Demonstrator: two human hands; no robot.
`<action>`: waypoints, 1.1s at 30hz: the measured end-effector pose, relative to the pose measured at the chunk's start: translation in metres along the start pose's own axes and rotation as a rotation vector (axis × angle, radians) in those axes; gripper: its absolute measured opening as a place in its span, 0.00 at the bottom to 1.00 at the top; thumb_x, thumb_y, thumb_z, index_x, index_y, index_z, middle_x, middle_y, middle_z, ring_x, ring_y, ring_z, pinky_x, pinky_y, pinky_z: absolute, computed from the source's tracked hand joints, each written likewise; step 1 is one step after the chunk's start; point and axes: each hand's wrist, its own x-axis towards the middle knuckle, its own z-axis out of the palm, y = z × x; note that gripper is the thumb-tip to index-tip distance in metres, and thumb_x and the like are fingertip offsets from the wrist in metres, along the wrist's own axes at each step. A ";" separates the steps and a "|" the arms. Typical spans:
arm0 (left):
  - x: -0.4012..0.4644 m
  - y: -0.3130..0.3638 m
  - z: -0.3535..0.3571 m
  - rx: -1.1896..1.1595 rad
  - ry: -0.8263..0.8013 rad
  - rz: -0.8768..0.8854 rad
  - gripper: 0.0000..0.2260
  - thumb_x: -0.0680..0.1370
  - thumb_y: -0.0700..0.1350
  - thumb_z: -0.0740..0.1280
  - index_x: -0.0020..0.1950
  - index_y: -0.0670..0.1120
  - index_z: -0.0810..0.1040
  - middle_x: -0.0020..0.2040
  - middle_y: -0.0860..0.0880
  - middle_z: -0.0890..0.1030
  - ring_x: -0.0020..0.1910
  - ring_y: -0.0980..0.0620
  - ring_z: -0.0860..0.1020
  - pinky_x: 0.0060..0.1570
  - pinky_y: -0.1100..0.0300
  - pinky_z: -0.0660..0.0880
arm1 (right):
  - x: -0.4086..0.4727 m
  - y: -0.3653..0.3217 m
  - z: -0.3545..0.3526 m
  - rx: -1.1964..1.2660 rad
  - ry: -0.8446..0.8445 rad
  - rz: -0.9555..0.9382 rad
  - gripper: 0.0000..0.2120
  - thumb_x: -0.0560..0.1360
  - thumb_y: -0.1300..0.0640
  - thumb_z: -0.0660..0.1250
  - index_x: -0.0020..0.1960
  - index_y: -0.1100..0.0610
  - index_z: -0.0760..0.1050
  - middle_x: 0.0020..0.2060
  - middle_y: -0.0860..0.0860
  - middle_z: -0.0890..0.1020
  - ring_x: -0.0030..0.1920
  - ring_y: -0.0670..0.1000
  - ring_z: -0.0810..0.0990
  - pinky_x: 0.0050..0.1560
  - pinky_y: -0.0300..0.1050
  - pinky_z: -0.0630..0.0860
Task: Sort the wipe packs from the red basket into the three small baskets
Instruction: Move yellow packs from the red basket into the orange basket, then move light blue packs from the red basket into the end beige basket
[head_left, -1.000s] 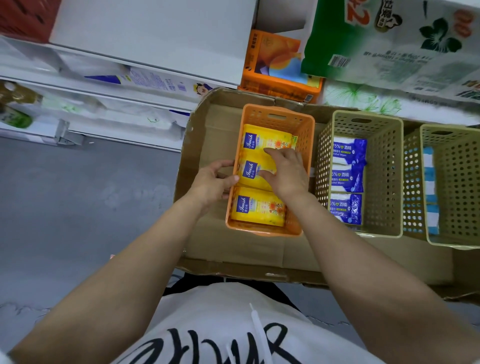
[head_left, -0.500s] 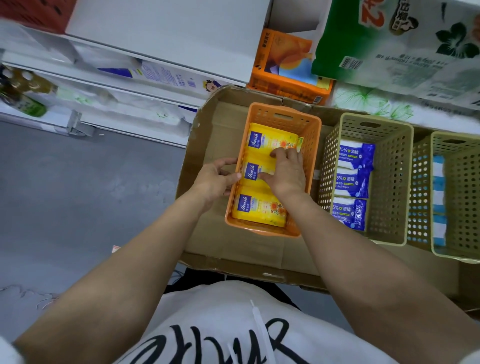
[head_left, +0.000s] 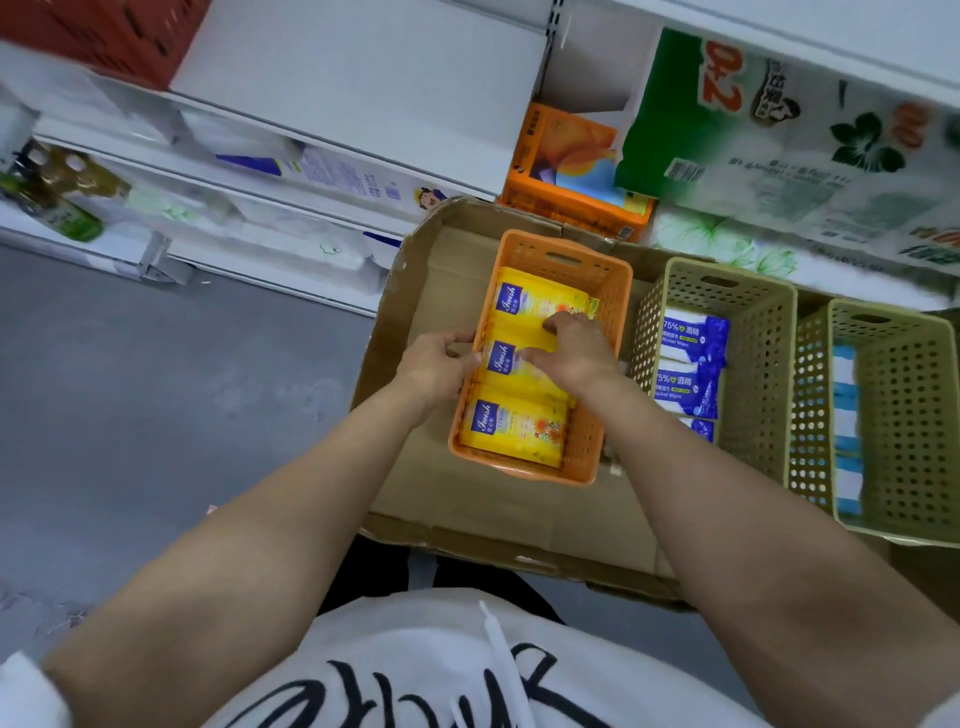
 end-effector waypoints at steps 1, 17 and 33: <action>-0.002 0.005 -0.004 0.063 0.003 0.024 0.17 0.79 0.48 0.68 0.68 0.49 0.75 0.58 0.46 0.81 0.55 0.48 0.81 0.57 0.47 0.79 | -0.002 -0.002 -0.011 -0.006 -0.021 0.000 0.28 0.75 0.43 0.70 0.70 0.55 0.72 0.67 0.55 0.74 0.67 0.58 0.72 0.66 0.52 0.71; -0.098 0.063 -0.297 0.713 0.450 0.920 0.18 0.78 0.52 0.67 0.66 0.47 0.77 0.60 0.46 0.78 0.61 0.43 0.74 0.62 0.48 0.71 | -0.139 -0.229 -0.109 -0.028 0.722 -0.305 0.17 0.77 0.51 0.69 0.64 0.56 0.77 0.60 0.54 0.80 0.63 0.57 0.75 0.61 0.49 0.70; -0.032 0.115 -0.541 0.794 0.640 1.014 0.19 0.77 0.51 0.69 0.66 0.46 0.77 0.60 0.45 0.77 0.60 0.43 0.75 0.59 0.47 0.73 | -0.028 -0.489 -0.078 0.015 0.711 -0.431 0.20 0.78 0.47 0.66 0.68 0.50 0.75 0.70 0.51 0.73 0.71 0.51 0.69 0.66 0.41 0.61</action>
